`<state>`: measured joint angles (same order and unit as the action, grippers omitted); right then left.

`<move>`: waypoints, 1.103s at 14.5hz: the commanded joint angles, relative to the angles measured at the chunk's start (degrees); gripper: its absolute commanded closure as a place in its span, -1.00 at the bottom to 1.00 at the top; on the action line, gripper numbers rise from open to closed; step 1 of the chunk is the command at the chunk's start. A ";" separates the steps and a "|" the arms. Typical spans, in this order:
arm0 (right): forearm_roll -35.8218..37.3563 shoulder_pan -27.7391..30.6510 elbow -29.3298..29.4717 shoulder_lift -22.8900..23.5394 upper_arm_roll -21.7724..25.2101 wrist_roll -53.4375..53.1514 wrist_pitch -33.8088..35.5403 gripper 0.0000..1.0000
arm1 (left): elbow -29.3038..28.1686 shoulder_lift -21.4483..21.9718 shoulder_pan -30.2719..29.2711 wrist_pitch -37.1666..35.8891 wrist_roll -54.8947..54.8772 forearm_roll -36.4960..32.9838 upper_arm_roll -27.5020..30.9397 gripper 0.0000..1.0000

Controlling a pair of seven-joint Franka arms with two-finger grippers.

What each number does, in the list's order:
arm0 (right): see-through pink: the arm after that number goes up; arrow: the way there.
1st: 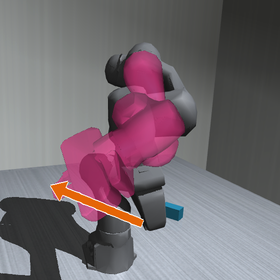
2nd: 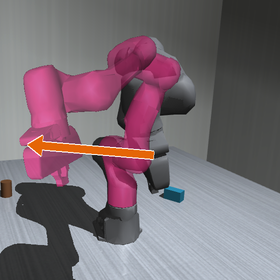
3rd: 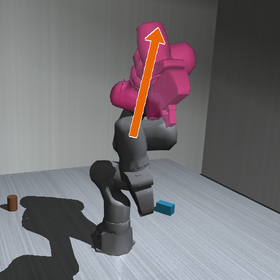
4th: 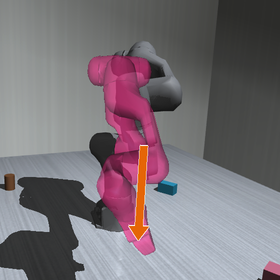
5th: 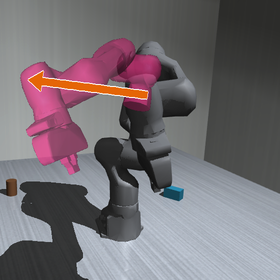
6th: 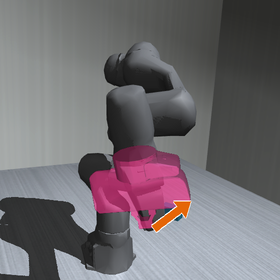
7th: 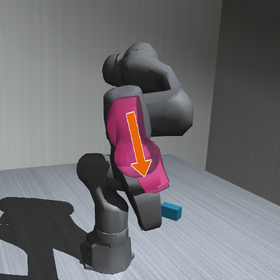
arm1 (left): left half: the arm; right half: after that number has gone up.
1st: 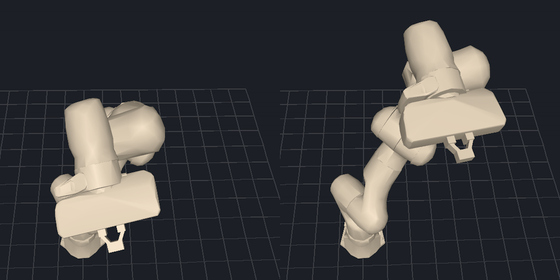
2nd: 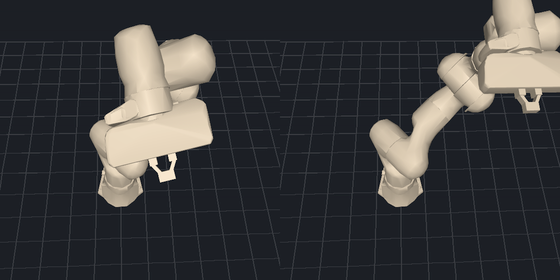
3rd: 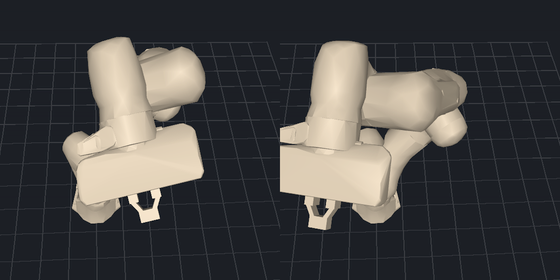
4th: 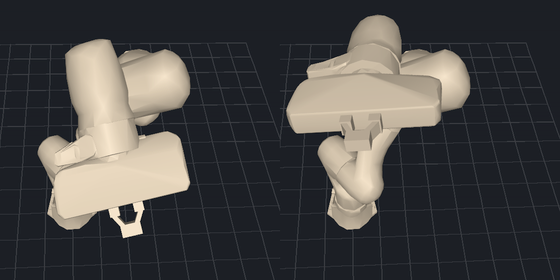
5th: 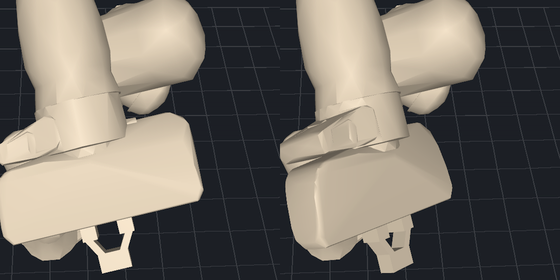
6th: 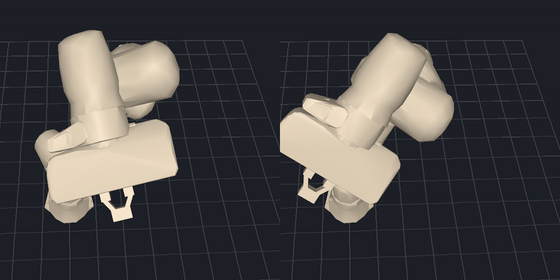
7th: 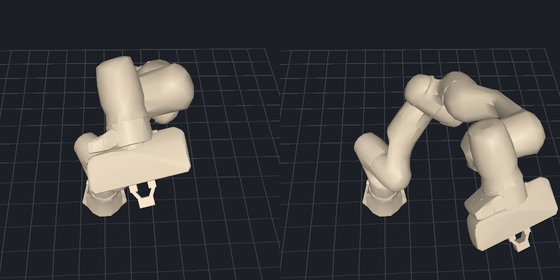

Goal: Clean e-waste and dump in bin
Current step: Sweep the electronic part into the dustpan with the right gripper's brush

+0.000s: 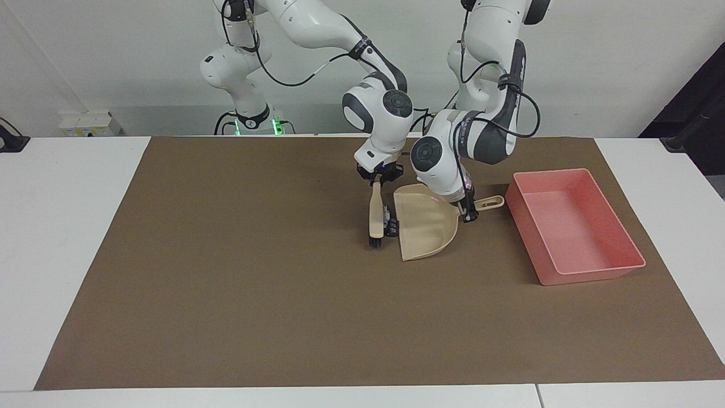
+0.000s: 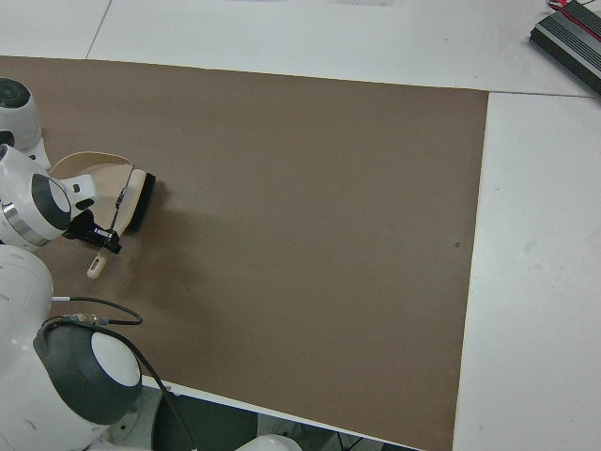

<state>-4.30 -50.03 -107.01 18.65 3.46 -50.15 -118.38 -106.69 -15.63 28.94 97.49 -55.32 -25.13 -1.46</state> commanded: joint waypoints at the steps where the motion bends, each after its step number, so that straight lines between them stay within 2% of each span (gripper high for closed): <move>1: -1.94 -0.15 -1.44 -0.28 -0.12 -1.09 -4.30 1.00 | -2.47 1.83 0.50 1.21 0.13 -0.36 0.06 1.00; 6: -4.66 -0.68 -3.38 -0.19 -0.21 -1.35 -8.89 1.00 | -2.47 1.83 0.32 1.21 0.04 -0.36 0.06 1.00; 10: -9.76 -0.68 -3.03 0.33 -0.12 -1.35 -12.13 1.00 | -2.38 1.83 0.15 1.21 0.04 -0.36 0.06 1.00; 16: -11.08 -0.86 -0.75 0.51 -0.21 -1.62 -11.61 1.00 | -2.38 1.83 -0.20 2.09 -0.40 -0.36 0.06 1.00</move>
<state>-14.04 -50.63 -109.23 18.84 3.52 -51.10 -129.29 -106.86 -15.58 28.86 97.83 -55.29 -25.13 -1.35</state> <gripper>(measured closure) 0.736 0.665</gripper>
